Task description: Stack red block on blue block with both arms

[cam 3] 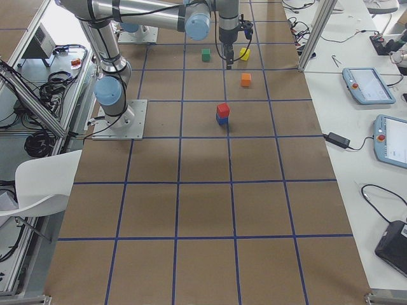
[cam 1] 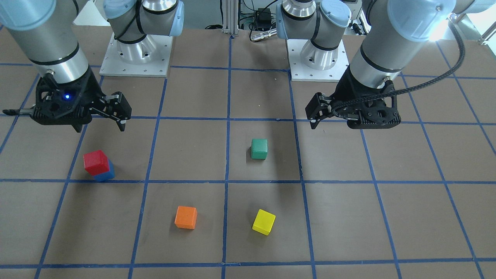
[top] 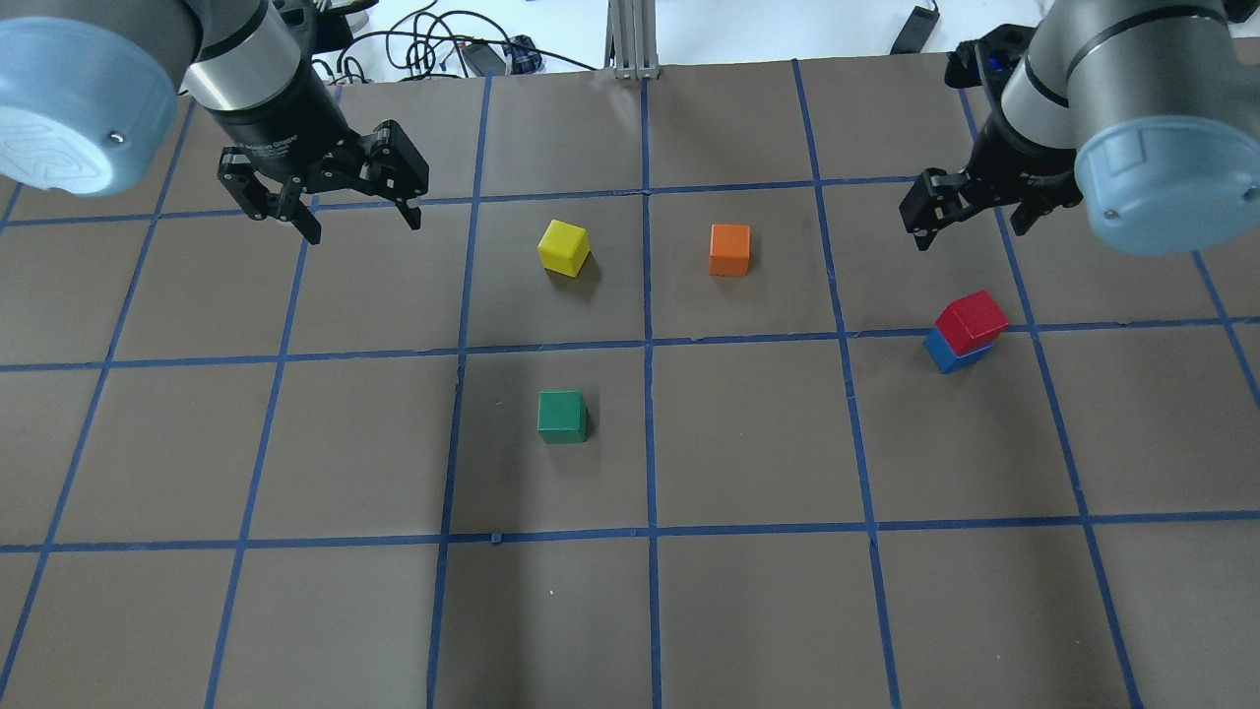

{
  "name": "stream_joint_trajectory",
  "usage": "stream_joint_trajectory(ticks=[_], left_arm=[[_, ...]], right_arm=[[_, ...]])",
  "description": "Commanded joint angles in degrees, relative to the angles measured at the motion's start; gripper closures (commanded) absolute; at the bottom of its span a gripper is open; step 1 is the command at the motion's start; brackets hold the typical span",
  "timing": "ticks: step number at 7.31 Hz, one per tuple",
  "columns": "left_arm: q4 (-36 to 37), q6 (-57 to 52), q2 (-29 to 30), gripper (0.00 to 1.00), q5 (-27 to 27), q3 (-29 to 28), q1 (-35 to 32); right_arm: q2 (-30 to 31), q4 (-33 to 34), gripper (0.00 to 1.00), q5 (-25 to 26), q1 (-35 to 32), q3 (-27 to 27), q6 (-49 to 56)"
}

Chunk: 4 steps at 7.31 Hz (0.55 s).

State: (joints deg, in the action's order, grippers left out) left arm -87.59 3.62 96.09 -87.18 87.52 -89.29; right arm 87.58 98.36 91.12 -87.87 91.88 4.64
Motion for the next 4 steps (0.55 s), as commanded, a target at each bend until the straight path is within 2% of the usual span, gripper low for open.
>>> stream_joint_trajectory(ticks=[1,2,4], left_arm=[[1.4,2.0,-0.6,0.0,-1.1,0.4,-2.5],[3.2,1.6,-1.1,0.0,-1.2,0.4,-3.1],[3.2,1.4,-1.7,0.0,-1.2,0.5,-3.2]], right_arm=[[1.2,-4.9,0.0,0.0,-0.7,-2.9,-2.4],[1.1,-4.6,0.0,-0.1,-0.8,-2.9,-6.1],[0.4,-3.9,0.0,-0.2,-0.9,-3.2,-7.2]])
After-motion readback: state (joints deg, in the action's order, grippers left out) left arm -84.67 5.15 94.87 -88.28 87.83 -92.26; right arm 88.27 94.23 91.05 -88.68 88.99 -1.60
